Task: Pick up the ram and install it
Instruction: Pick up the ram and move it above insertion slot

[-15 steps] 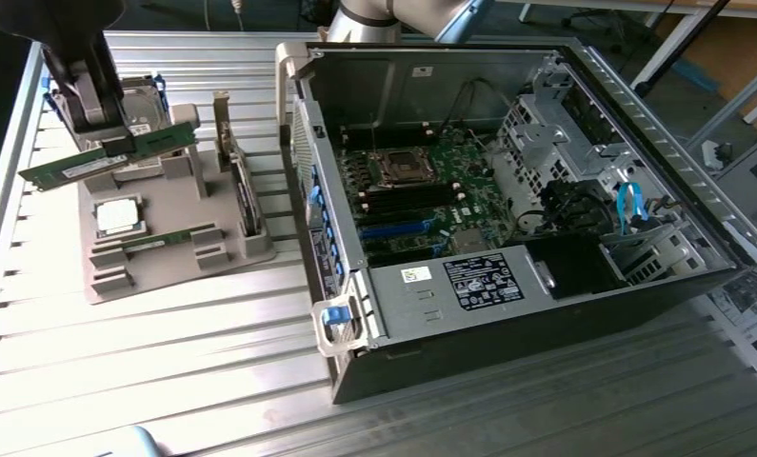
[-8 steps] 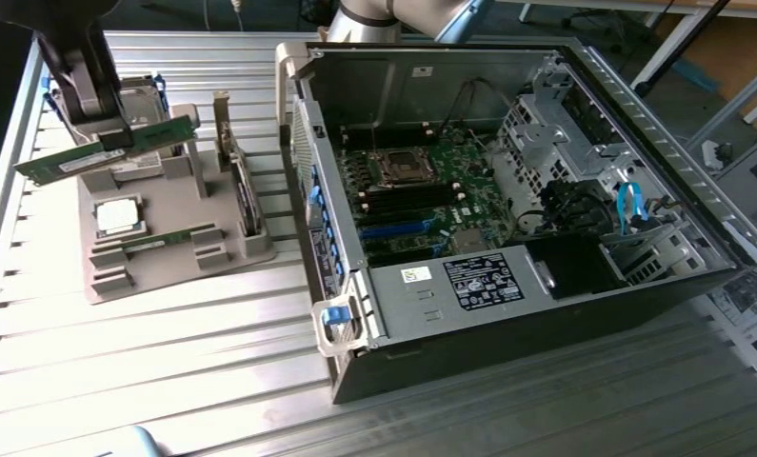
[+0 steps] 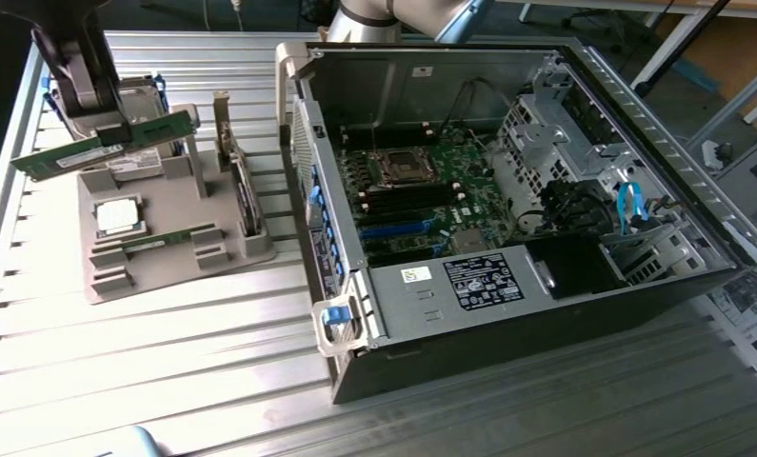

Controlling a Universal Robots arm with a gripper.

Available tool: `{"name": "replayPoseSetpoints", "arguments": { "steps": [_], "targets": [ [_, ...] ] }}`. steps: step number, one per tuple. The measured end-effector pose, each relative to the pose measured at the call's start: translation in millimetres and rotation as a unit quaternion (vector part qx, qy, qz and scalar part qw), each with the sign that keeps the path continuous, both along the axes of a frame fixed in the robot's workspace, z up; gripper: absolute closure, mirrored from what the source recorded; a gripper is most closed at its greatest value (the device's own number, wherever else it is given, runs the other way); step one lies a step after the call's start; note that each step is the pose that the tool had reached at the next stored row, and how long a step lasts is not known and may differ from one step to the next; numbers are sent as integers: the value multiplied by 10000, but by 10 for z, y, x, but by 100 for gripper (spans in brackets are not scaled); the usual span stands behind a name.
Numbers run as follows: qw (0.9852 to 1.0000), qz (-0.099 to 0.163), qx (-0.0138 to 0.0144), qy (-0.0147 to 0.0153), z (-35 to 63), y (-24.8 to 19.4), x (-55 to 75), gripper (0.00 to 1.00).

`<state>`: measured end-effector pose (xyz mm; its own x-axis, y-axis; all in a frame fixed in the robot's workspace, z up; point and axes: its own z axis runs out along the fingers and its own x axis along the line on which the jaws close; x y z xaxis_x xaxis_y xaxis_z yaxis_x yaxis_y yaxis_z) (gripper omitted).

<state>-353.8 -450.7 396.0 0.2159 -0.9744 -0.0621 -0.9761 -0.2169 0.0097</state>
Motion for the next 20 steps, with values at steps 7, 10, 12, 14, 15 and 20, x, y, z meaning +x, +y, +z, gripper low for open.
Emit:
{"name": "replayPoseSetpoints", "arguments": {
  "steps": [7,10,12,14,15,20],
  "targets": [
    [10000,0,0,1,53,0,0,88],
    [10000,0,1,0,78,0,0,88],
    [10000,0,0,1,98,0,0,88],
    [10000,0,0,1,121,0,0,88],
    [10000,0,0,0,131,0,0,88],
    [10000,0,1,1,185,0,0,88]
  ]
}}
